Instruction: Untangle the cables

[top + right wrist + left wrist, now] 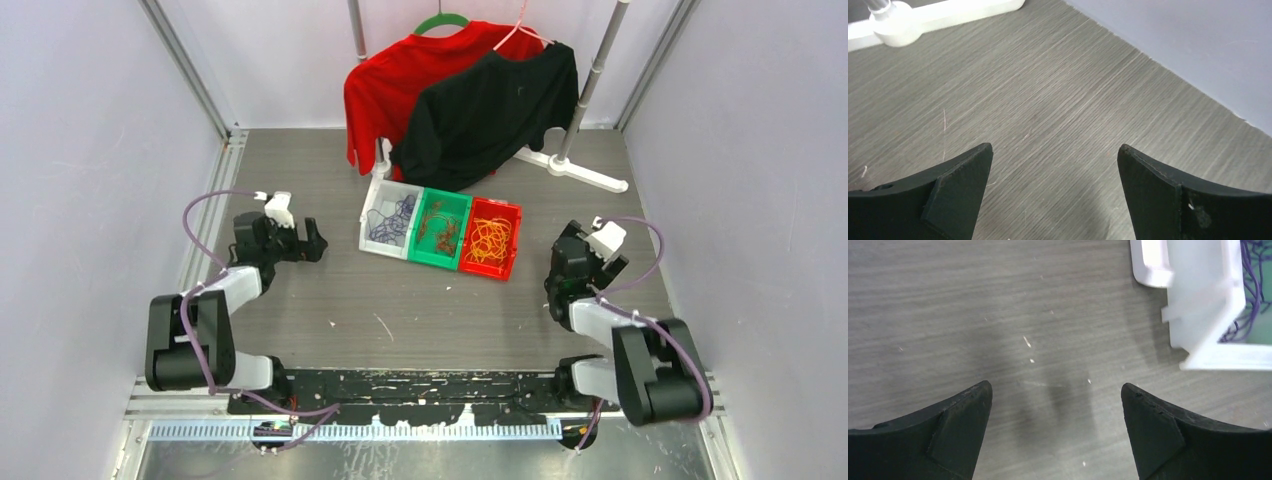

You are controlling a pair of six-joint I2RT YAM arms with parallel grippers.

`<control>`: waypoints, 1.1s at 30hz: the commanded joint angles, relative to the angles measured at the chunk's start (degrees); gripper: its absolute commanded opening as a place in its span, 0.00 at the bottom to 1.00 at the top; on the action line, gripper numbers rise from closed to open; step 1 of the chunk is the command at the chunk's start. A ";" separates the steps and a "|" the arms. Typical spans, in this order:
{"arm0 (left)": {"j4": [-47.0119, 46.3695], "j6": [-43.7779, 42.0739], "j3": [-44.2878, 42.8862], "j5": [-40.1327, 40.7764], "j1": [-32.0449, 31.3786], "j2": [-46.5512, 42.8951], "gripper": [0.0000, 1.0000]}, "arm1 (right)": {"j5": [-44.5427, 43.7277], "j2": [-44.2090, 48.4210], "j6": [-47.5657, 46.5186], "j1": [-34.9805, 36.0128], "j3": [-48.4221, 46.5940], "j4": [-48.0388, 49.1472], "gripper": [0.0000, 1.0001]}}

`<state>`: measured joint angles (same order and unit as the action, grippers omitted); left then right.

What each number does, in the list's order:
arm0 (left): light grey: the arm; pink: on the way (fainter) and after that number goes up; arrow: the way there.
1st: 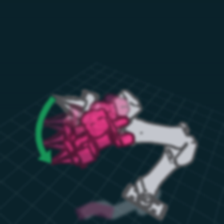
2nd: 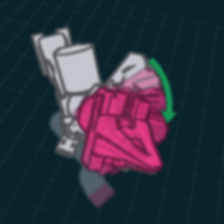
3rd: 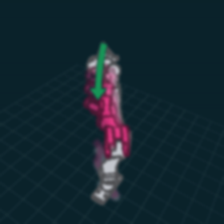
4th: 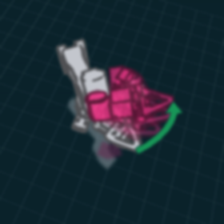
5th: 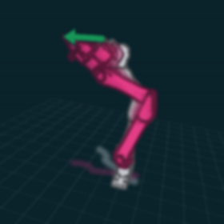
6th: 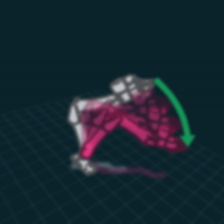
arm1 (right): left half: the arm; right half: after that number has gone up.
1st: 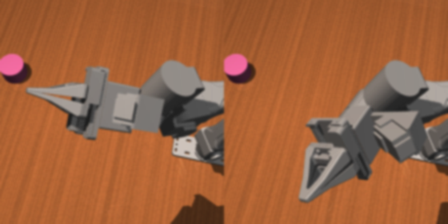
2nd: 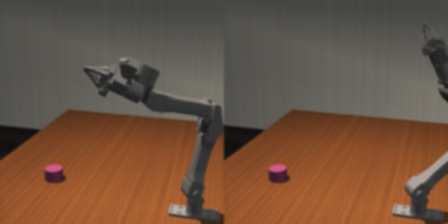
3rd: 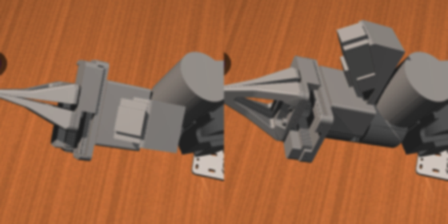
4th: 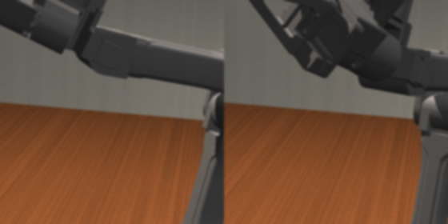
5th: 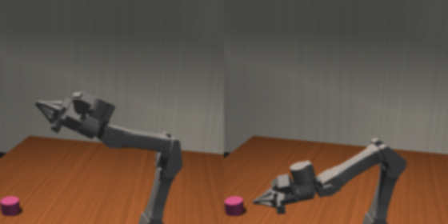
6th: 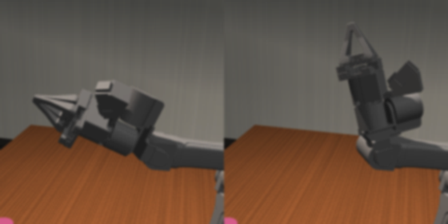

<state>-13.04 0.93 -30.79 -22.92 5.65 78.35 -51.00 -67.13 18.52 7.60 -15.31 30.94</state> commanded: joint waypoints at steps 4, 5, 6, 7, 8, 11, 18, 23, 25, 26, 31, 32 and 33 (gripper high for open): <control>-26.65 1.93 4.57 5.22 0.17 5.40 1.00 | 4.33 -15.23 -6.00 -0.77 2.60 32.23 0.98; -30.33 2.34 6.38 5.88 0.15 6.55 1.00 | 5.28 -16.95 -7.52 -0.79 2.81 35.02 0.97; -35.70 2.75 8.34 6.68 0.13 7.90 1.00 | 7.81 -16.97 -8.28 -0.67 2.81 34.52 0.94; -39.63 2.57 9.89 6.84 -0.20 8.22 1.00 | 11.88 -16.42 -8.70 -0.65 3.07 33.55 1.00; -39.90 1.64 11.10 7.96 -1.03 7.59 1.00 | 14.90 -17.34 -9.87 -0.70 3.65 35.17 1.00; -59.03 0.76 17.35 9.77 -2.89 13.18 1.00 | 20.00 -26.37 -14.58 0.05 5.24 48.65 1.00; -39.90 -0.12 9.37 11.81 -3.84 10.59 1.00 | 22.49 -21.92 -9.64 -3.58 -3.56 24.82 1.00; -39.73 -0.43 10.14 13.60 -4.77 10.03 0.99 | 24.63 -21.53 -8.22 -5.68 -3.88 24.22 1.00; -40.86 -0.41 10.18 13.83 -4.77 10.43 1.00 | 24.64 -21.55 -8.26 -5.66 -3.93 24.35 1.00; -41.36 -0.33 10.34 14.01 -4.77 10.53 1.00 | 24.59 -21.50 -8.25 -5.66 -3.86 24.35 1.00; -40.82 -0.40 10.23 13.84 -4.75 10.42 1.00 | 24.64 -21.55 -8.24 -5.73 -3.92 24.34 1.00; -40.81 -0.40 10.22 13.86 -4.77 10.40 1.00 | 24.61 -21.54 -8.24 -5.67 -3.86 24.34 1.00; -40.81 -0.40 10.22 13.86 -4.77 10.41 1.00 | 24.63 -21.55 -8.26 -5.66 -3.87 24.37 1.00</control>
<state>-51.92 1.26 -20.14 -10.20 1.13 89.97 -26.65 -90.26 9.54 1.87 -18.70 53.84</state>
